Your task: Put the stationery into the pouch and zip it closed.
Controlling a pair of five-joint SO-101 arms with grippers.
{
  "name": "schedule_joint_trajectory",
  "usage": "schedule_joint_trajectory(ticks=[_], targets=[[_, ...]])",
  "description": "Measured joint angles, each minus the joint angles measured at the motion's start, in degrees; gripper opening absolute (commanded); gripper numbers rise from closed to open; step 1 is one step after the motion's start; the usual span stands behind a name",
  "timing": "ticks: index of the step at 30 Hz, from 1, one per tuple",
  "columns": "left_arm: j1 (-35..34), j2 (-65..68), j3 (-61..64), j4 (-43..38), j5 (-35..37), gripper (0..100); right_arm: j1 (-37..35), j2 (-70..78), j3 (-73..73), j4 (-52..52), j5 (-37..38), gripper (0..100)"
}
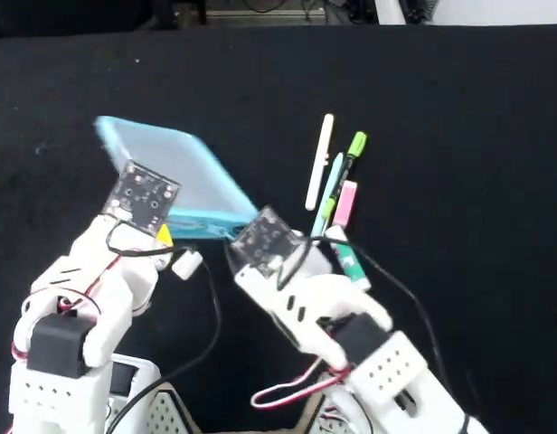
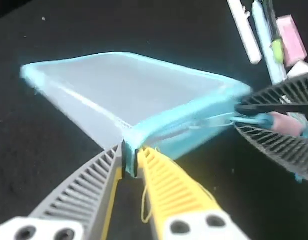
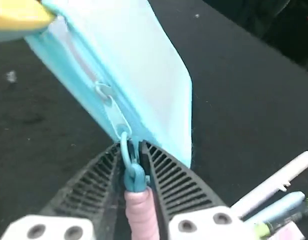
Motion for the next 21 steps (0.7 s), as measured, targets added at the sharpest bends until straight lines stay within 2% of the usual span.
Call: schedule_joint_trajectory(ticks=[7,11,21], targets=[[0.1,0.0,-6.1,0.4,5.3,3,0.7,-10.4,-8.7,15.2,2.5,1.1],[0.1,0.1,-11.3,4.7,5.6,3,0.7,-10.4,-17.8,25.0,4.9,1.1],[0.0,4.1,-18.8,13.7,5.8,3,0.7,14.2,-42.1,40.6,8.5,1.1]])
